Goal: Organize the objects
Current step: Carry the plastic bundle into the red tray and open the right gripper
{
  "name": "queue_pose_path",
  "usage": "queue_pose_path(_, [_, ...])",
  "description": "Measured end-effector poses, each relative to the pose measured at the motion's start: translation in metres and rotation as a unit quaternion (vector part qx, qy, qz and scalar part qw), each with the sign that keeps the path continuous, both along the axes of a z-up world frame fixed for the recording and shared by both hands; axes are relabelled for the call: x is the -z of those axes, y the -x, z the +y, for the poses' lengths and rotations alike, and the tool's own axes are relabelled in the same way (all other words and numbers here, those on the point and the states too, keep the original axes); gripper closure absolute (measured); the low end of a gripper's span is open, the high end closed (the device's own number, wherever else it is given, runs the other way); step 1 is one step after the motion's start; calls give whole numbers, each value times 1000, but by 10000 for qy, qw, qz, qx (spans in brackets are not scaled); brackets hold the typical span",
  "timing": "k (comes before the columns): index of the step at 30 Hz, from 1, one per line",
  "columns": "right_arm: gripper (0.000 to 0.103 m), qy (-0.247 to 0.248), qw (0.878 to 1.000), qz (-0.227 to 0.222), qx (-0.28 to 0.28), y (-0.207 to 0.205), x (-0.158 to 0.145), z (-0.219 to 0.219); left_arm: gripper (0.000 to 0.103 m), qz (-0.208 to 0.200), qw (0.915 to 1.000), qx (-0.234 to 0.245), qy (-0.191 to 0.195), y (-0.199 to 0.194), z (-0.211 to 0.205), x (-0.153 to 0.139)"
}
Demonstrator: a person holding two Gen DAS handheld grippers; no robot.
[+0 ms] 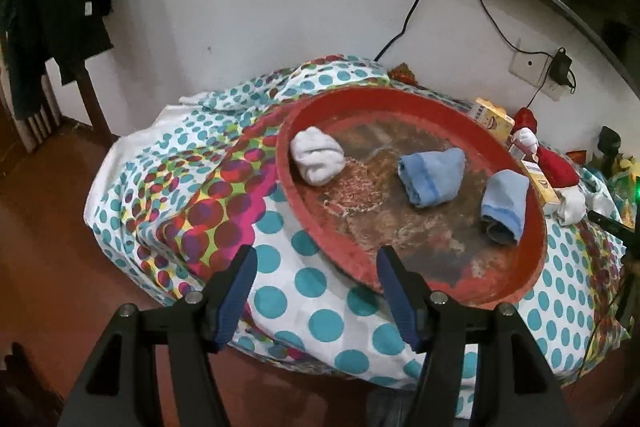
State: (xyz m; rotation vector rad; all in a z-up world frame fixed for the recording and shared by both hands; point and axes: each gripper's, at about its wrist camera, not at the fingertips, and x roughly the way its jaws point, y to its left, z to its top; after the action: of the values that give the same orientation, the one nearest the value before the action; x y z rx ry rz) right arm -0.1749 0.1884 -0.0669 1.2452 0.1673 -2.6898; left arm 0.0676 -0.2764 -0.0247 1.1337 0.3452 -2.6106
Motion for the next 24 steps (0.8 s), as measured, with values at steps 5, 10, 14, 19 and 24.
queue_pose_path(5, [74,-28,9993,229,-310,-21,-27,-26,39,-9,9999,-145,-69,-3,-12,3])
queue_pose_path(10, [74,1,9957,218,-899,-28,-44,-76,39,-22,9997,-189,-159,-5,-17,4])
queue_pose_path(14, [74,106,9900,223,-1390,-30,-47,-128,39,-22,9996,-270,38,-6,-19,1])
queue_pose_path(19, [73,189,9828,118,-1834,-30,-47,-186,39,-30,9989,-461,-32,-10,-34,3])
queue_pose_path(24, [73,161,9747,54,-2229,-21,-47,-241,39,-43,9978,-667,28,-14,-46,3])
